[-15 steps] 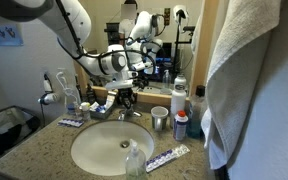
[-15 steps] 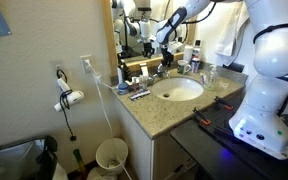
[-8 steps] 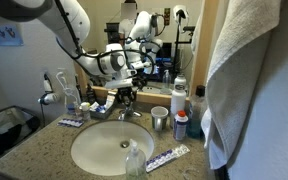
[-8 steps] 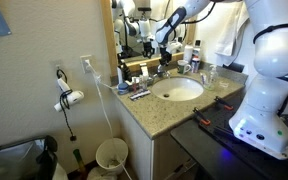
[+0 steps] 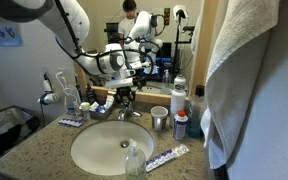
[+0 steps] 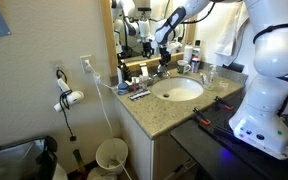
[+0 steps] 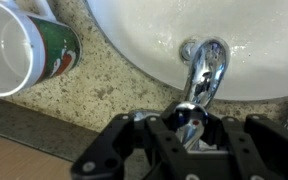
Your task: Open the tap faucet then close it.
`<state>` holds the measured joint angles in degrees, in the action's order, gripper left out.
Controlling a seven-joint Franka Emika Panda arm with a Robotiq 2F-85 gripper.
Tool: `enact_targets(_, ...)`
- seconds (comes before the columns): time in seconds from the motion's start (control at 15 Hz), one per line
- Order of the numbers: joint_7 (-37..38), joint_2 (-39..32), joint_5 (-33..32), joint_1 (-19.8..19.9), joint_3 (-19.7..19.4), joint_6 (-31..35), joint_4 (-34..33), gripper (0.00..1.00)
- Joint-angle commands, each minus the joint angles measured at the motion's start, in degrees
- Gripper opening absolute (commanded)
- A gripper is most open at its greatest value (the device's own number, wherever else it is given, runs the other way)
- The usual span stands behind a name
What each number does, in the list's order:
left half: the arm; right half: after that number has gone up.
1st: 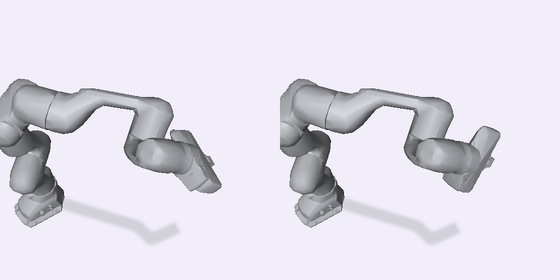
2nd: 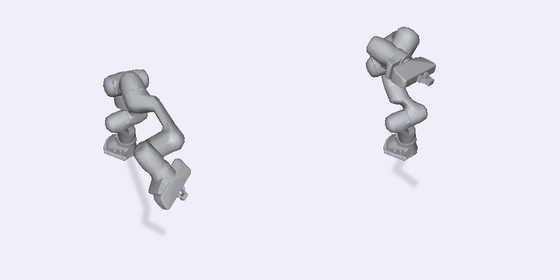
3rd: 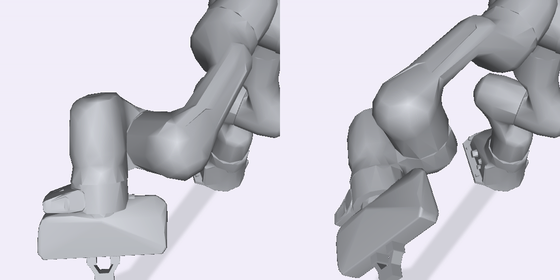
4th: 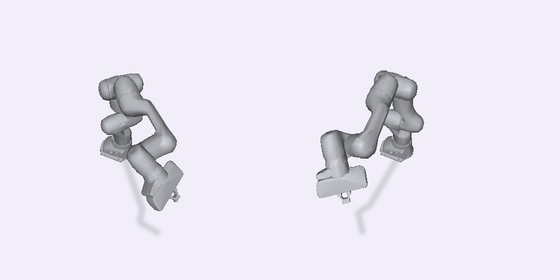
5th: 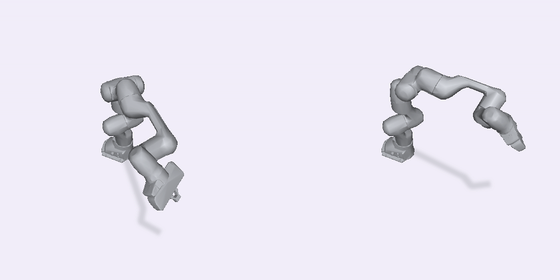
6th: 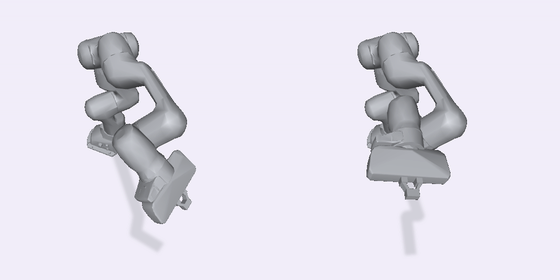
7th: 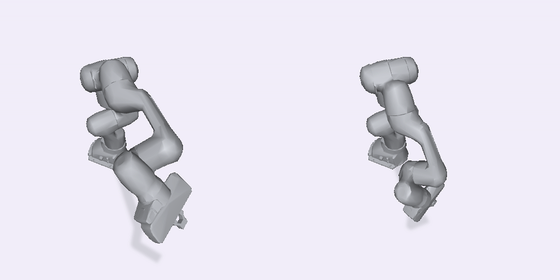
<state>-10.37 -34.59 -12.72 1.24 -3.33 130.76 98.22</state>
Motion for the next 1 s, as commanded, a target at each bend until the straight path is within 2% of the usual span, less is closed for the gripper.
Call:
enact_targets(0.0, -3.99, 0.42, 1.02, -0.06, 2.82, -3.16, -0.28, 0.02)
enact_targets(0.33, -8.81, -1.59, 0.97, -0.71, 5.41, -5.24, -1.46, 0.02)
enact_targets(0.93, -11.06, -3.51, 0.52, -0.71, 5.54, -8.58, -4.04, 0.02)
